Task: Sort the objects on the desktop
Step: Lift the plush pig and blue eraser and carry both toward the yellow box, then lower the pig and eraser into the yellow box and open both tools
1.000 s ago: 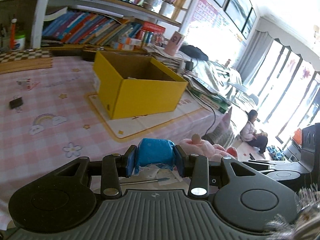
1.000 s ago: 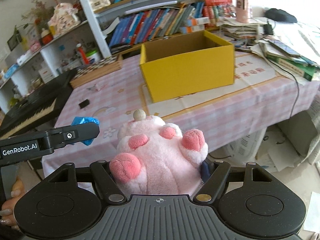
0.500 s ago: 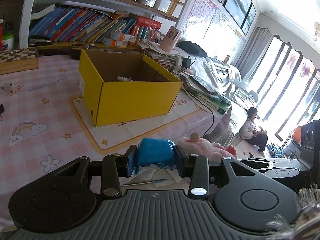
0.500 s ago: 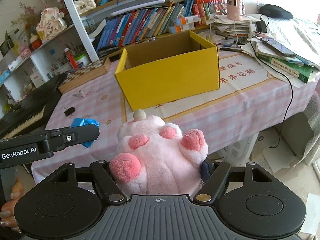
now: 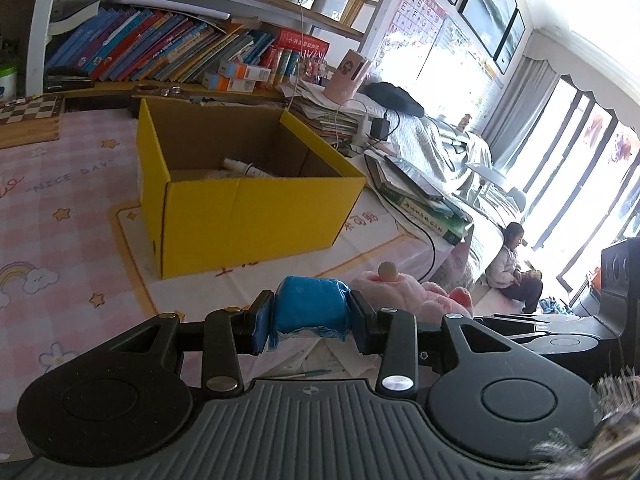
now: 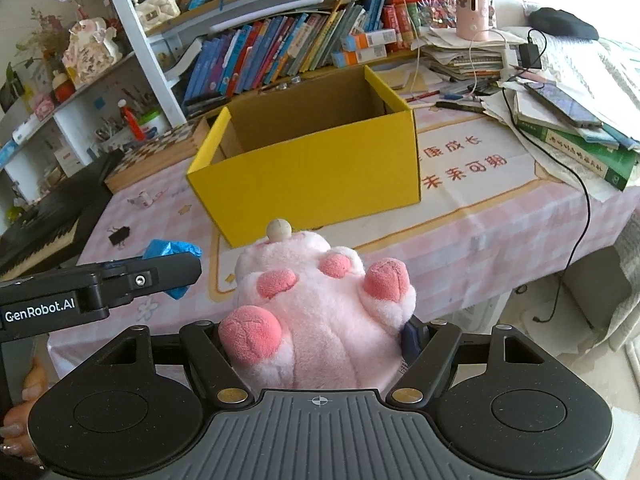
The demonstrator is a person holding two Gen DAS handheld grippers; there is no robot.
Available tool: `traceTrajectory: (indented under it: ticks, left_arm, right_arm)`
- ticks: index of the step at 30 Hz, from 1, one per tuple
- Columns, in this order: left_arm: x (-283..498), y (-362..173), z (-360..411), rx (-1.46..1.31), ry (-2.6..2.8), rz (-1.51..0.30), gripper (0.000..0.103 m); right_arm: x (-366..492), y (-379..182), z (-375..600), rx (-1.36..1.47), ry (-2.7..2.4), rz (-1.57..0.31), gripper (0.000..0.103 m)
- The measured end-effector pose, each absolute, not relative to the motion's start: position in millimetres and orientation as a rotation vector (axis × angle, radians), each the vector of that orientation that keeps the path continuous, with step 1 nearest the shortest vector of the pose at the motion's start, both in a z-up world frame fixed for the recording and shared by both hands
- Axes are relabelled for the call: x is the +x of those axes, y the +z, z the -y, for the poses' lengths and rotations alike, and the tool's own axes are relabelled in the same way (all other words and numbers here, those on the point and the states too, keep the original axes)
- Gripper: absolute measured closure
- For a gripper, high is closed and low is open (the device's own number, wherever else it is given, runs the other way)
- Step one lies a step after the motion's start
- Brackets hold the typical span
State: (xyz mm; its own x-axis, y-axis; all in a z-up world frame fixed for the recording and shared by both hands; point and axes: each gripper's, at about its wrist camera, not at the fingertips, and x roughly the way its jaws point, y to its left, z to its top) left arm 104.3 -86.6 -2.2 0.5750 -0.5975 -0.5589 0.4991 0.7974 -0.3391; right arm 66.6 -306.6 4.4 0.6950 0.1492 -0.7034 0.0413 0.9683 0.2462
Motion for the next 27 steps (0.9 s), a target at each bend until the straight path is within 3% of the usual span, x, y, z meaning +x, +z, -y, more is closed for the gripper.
traceTrajectory:
  ticks: [16,27]
  left_arm:
    - [180.1,32.8,131.6,-0.109,-0.514,-0.535,0.066]
    - [276.0,9.1,155.5,0.047,-0.372,-0.599,0.066]
  right_arm:
    - [165.5,46.2,359.1,0.173,0.182,-0.625,0.029]
    - [263.1,58.3,352.5,0.088,0.320,-0.590,0.029]
